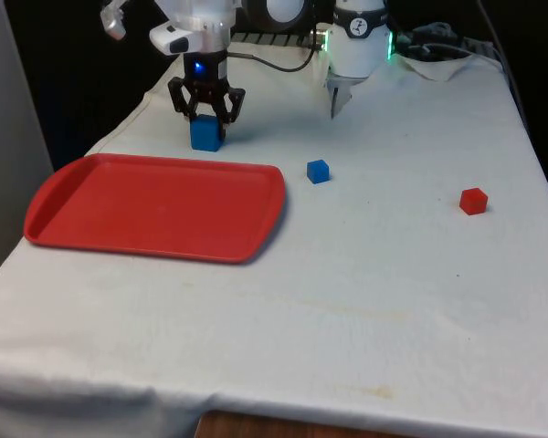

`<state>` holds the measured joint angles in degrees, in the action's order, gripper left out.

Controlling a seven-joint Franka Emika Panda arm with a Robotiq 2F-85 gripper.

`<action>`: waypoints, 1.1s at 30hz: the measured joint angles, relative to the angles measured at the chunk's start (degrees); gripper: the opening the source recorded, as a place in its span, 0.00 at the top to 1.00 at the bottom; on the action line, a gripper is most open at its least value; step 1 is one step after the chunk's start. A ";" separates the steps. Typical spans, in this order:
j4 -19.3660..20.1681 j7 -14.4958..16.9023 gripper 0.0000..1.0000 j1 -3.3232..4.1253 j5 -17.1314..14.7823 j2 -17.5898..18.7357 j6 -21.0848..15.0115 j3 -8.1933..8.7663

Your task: Pick up the largest block and place it onto the tray.

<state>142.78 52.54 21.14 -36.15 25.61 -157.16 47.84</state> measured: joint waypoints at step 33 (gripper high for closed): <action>-2.06 0.40 1.00 0.80 1.83 -3.32 2.29 3.15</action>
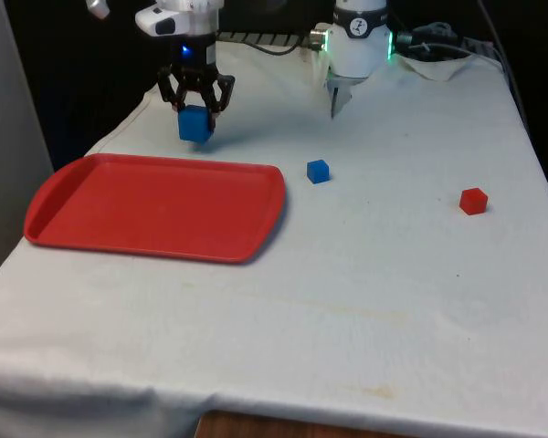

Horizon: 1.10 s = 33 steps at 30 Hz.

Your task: Pick up the largest block and place it onto the tray.

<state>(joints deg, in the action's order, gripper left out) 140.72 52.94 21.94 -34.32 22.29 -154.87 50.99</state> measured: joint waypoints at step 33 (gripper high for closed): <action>-10.26 -2.18 1.00 0.86 3.27 -1.38 8.37 0.57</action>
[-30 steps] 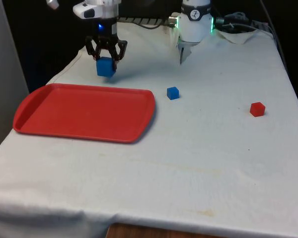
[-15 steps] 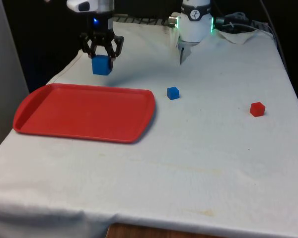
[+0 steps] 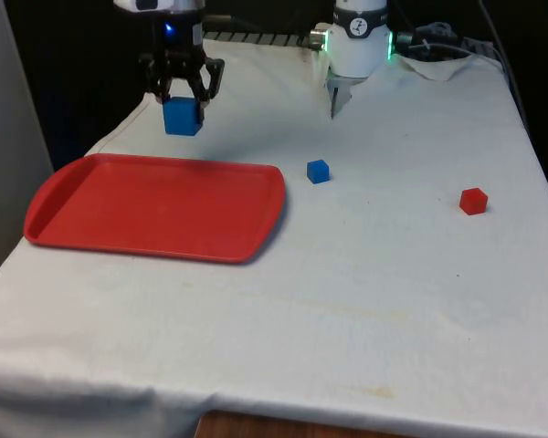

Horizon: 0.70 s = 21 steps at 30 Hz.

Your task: Pick up the largest block and place it onto the tray.

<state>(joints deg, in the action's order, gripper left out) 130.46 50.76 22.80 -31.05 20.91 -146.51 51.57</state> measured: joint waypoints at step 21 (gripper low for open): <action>-7.56 -3.90 1.00 0.34 4.18 1.89 4.81 -0.57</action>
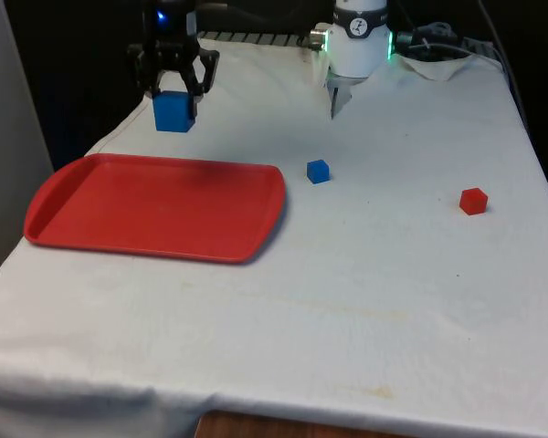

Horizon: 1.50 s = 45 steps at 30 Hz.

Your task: Pick up the largest block and place it onto the tray.

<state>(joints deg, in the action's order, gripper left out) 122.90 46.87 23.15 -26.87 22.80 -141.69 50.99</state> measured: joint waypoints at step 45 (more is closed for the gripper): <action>-14.21 5.90 1.00 -2.18 -15.53 22.12 2.92 -3.44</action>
<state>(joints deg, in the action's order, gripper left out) 108.69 52.77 20.97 -42.40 44.92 -138.77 47.56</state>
